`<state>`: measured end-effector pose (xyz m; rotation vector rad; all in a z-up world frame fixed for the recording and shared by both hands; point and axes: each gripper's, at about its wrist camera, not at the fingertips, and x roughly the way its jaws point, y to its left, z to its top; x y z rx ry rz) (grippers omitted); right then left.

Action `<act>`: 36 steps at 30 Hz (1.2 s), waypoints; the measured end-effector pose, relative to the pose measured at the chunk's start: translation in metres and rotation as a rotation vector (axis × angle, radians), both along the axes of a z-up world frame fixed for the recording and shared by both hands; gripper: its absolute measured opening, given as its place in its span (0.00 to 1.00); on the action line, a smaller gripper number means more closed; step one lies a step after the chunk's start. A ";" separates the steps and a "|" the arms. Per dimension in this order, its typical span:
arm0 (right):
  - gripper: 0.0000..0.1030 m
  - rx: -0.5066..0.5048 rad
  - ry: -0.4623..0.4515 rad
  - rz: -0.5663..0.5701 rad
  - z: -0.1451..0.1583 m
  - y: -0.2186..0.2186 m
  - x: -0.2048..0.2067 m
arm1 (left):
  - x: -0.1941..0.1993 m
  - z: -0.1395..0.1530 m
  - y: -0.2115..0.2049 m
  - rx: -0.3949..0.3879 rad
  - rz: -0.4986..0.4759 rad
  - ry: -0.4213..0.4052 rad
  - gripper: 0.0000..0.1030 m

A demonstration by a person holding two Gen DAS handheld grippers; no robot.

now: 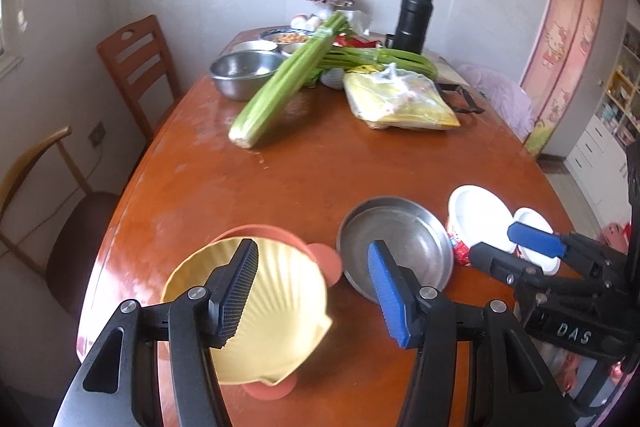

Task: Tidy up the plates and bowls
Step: 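Grasp the rim of the shallow grey steel pan with the left gripper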

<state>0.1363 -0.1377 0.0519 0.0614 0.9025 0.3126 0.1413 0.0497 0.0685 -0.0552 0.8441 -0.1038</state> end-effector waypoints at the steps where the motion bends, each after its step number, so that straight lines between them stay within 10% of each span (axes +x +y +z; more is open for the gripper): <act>1: 0.63 0.005 0.003 -0.005 -0.001 -0.004 -0.001 | 0.003 0.000 -0.004 0.001 -0.013 0.004 0.57; 36: 0.63 -0.017 0.181 -0.101 -0.072 -0.002 0.017 | 0.118 -0.089 -0.058 0.101 -0.197 0.233 0.57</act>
